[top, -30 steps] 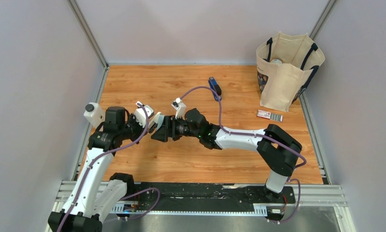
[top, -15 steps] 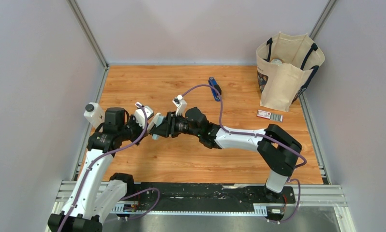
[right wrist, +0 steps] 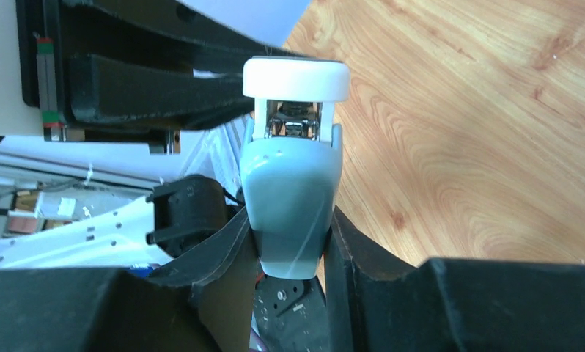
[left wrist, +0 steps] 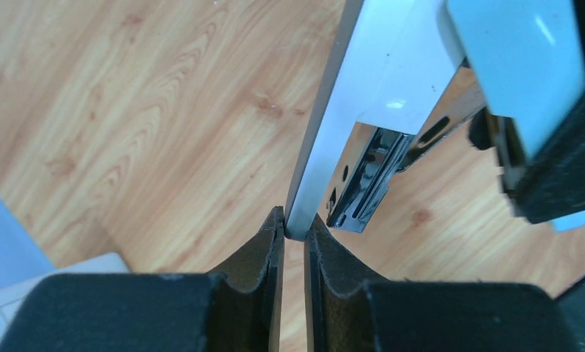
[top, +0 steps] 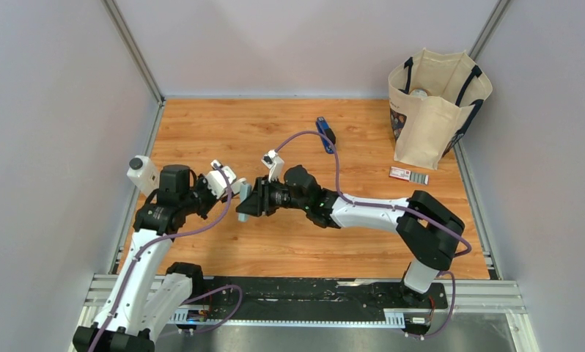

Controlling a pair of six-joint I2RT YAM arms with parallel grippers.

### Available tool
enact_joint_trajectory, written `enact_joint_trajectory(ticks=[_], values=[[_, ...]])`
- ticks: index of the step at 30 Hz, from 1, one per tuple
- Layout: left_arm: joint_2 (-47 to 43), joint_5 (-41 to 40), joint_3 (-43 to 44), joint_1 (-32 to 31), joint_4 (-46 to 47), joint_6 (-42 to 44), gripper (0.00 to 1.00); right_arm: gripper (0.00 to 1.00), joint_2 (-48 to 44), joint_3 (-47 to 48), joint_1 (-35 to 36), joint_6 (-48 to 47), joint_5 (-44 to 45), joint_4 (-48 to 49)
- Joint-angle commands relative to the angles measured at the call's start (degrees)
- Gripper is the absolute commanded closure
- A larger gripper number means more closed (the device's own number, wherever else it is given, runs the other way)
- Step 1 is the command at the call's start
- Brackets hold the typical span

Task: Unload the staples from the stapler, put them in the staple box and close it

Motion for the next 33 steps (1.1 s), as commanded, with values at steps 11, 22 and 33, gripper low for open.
enact_joint_trajectory(ticks=[11,22,33], values=[[-13.8,-6.0,-19.3,0.2,25.7,28.7,0.87,0.76,-6.0,-0.1,0.8,-19.4,-2.5,-18.2],[-9.6,3.8,-5.8,-0.3,4.6,14.5,0.34,0.78,-2.4,10.8,-0.2,-14.9,6.4,-21.2],[-0.1,6.7,10.3,-0.3,-5.3,-6.3,0.20,0.84,2.2,23.3,-3.4,-24.8,16.3,-44.6]])
